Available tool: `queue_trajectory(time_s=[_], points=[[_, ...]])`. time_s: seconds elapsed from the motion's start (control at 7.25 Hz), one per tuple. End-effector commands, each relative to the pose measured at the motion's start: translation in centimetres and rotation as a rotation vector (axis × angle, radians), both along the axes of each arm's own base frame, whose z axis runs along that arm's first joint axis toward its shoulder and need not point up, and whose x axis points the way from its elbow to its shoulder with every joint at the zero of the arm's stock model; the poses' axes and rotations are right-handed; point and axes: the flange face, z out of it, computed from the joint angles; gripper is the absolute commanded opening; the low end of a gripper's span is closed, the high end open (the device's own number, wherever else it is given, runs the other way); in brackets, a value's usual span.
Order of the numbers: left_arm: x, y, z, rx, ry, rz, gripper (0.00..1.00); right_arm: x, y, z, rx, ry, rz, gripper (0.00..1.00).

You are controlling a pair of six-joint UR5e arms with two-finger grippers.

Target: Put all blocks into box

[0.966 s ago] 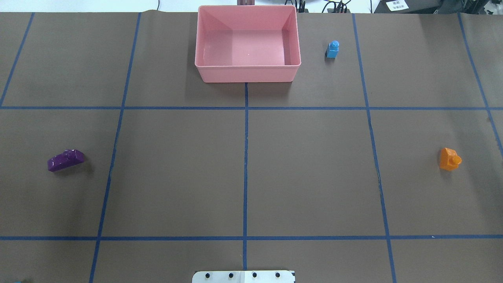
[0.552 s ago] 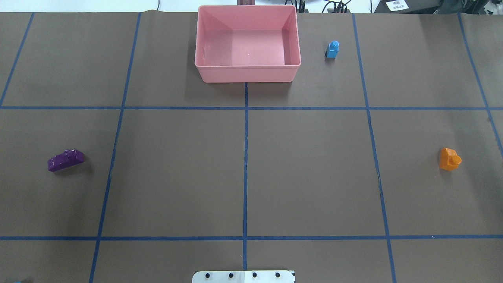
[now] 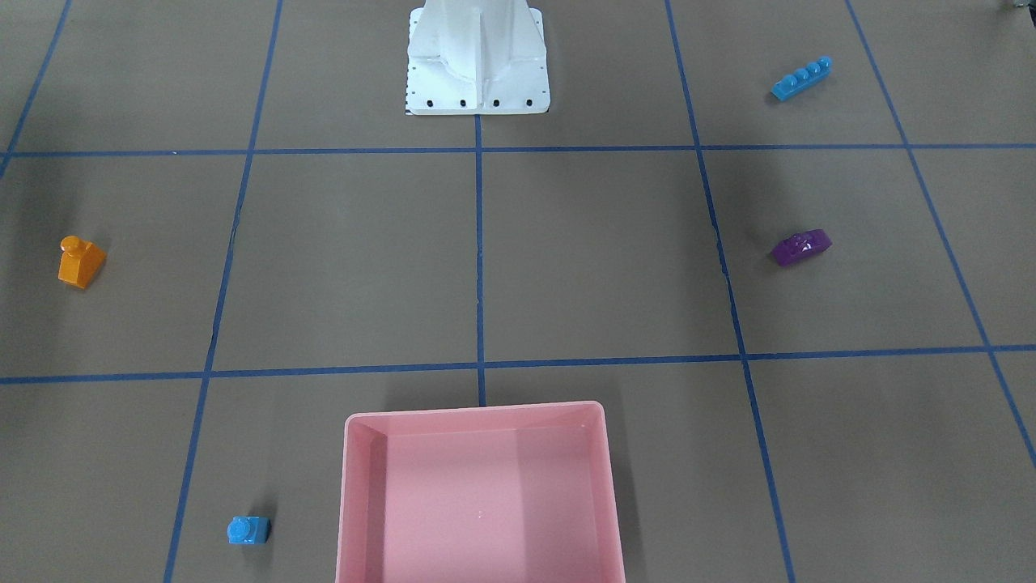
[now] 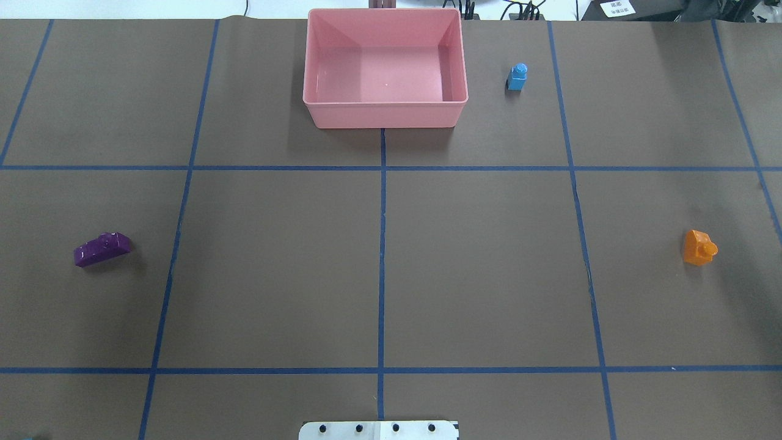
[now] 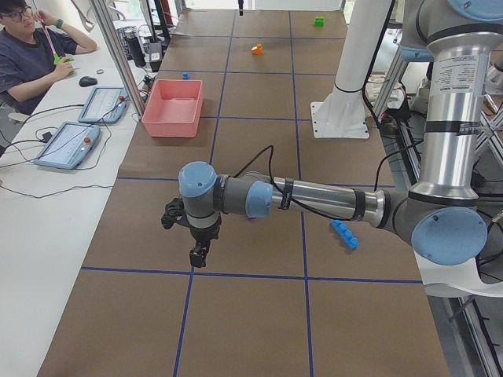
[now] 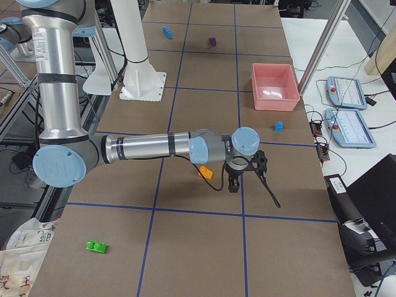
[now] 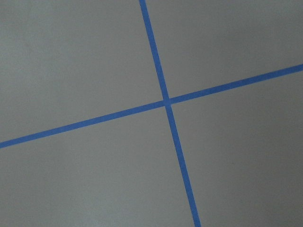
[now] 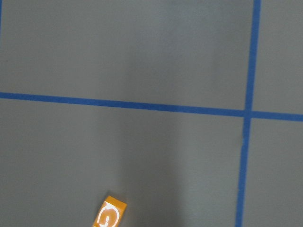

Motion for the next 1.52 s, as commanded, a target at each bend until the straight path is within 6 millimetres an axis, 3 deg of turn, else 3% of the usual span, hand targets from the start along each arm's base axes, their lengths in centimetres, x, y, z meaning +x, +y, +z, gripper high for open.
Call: queue_trajectory(time_s=[0.0,0.14,0.28,0.55,1.1,1.24,1.38], points=[[0.2,0.4,0.3,0.009,0.025,0.007,1.0,-7.3,2.3,0.4,-0.028,0.032,0.05,1.0],[0.2,0.3,0.0,0.023,0.027,0.005,1.0,-9.5,4.4,1.4,-0.065,0.023,0.058,1.0],[0.2,0.3,0.1,0.022,0.027,0.005,1.0,-10.5,6.1,2.2,-0.103,0.025,0.06,1.0],[0.7,0.4,-0.3,0.02,0.099,0.016,1.0,-14.5,7.5,2.9,-0.128,0.09,0.043,1.0],[0.8,0.5,-0.5,0.02,0.111,0.017,1.0,-16.7,8.3,4.0,-0.151,0.127,0.012,1.0],[0.8,0.5,-0.5,0.021,0.11,0.018,1.0,-17.1,8.4,4.2,-0.156,0.13,0.005,0.88],[0.8,0.5,-0.6,0.023,0.111,0.018,1.0,-17.4,8.5,4.3,-0.163,0.13,-0.003,0.55]])
